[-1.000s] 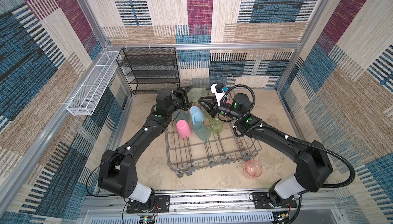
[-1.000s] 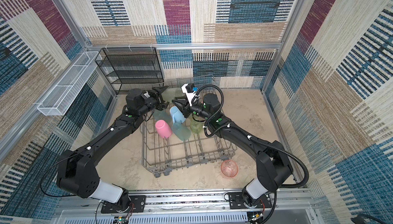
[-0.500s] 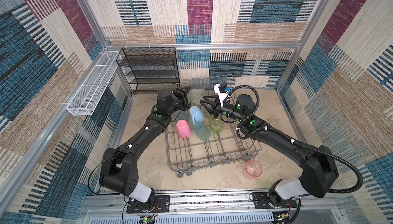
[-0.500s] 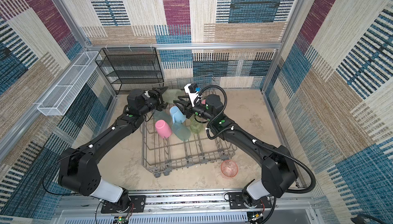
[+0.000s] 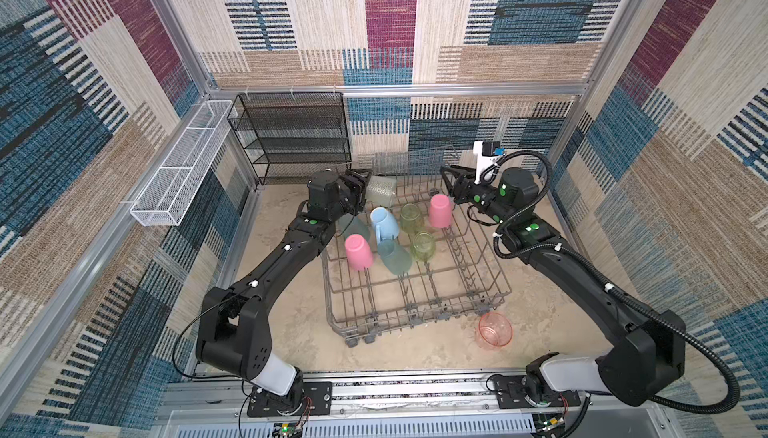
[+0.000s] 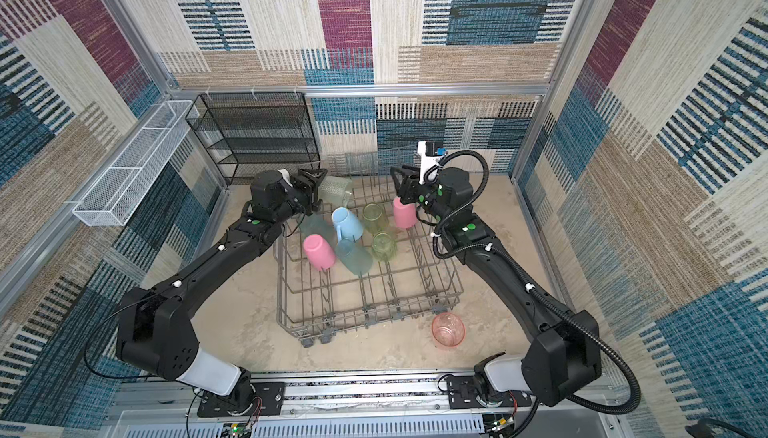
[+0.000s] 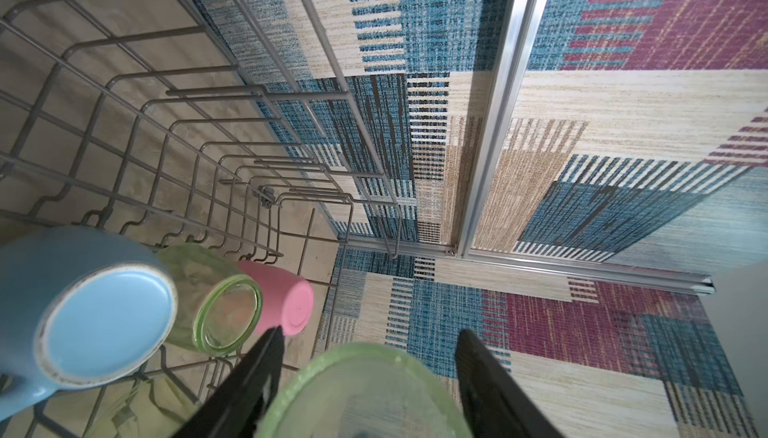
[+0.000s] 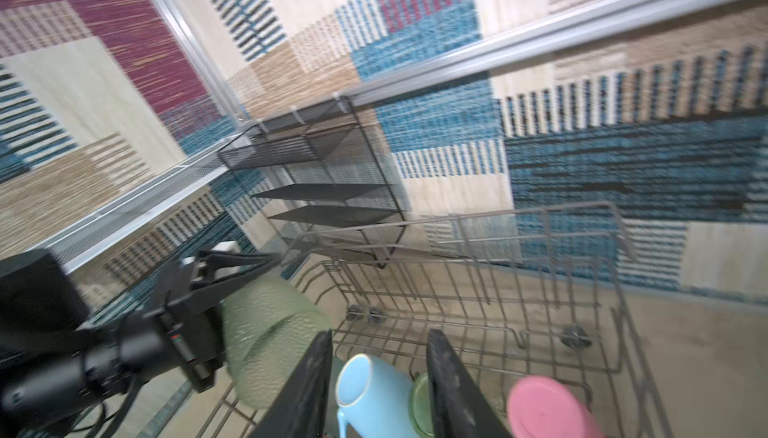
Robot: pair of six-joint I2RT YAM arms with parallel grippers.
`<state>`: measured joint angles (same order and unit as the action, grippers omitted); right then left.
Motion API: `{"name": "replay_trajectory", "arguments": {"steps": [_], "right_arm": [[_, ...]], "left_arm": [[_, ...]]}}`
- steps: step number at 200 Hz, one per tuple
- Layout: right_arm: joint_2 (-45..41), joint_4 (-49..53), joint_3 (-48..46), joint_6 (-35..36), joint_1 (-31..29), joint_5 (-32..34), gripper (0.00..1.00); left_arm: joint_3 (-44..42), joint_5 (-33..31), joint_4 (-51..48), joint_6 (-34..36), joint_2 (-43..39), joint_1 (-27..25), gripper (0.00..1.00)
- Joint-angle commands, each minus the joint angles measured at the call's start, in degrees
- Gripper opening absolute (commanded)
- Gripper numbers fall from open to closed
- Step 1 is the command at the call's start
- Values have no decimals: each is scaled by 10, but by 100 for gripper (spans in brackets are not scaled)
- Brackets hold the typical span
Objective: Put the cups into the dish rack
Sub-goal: 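Close the left gripper on the cup while the right gripper draws back, then carry the green textured cup with the left gripper over the rack toward the pink cup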
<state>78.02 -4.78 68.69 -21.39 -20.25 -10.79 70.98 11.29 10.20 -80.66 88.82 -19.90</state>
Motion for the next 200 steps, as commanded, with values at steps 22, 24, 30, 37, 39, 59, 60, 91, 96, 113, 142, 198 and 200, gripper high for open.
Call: {"name": "replay_trajectory", "arguments": {"steps": [22,24,30,37,39,59,60,91,96,113,142,198,200], "right_arm": [[-22,75,-37,-98,84,27,41],[-23,75,-40,-103,89,25,41],[-29,74,-51,-115,105,21,41],[-37,67,-67,-134,126,9,41],[-39,66,-72,-139,131,6,41],[-60,48,-113,-182,182,-22,41],[-61,48,-114,-183,184,-24,41],[-71,47,-138,-206,221,-39,41],[-70,47,-140,-208,222,-40,41],[-65,43,-148,-214,225,-45,42],[-60,34,-156,-223,228,-52,42],[-53,29,-157,-234,232,-60,42],[-53,29,-157,-234,232,-60,42]], "left_arm": [[43,-49,-36,160,12,-40,43],[44,-51,-37,165,12,-44,43],[48,-63,-39,182,14,-54,43],[54,-73,-41,203,16,-65,43],[56,-76,-41,209,16,-69,43],[82,-96,-49,271,26,-103,43],[84,-97,-50,275,27,-106,43],[129,-103,-63,361,57,-150,43],[134,-102,-63,373,60,-157,43],[145,-102,-65,417,71,-177,43],[151,-115,-63,488,81,-212,43],[173,-142,-63,603,118,-268,43],[173,-142,-63,606,119,-270,43]]}}
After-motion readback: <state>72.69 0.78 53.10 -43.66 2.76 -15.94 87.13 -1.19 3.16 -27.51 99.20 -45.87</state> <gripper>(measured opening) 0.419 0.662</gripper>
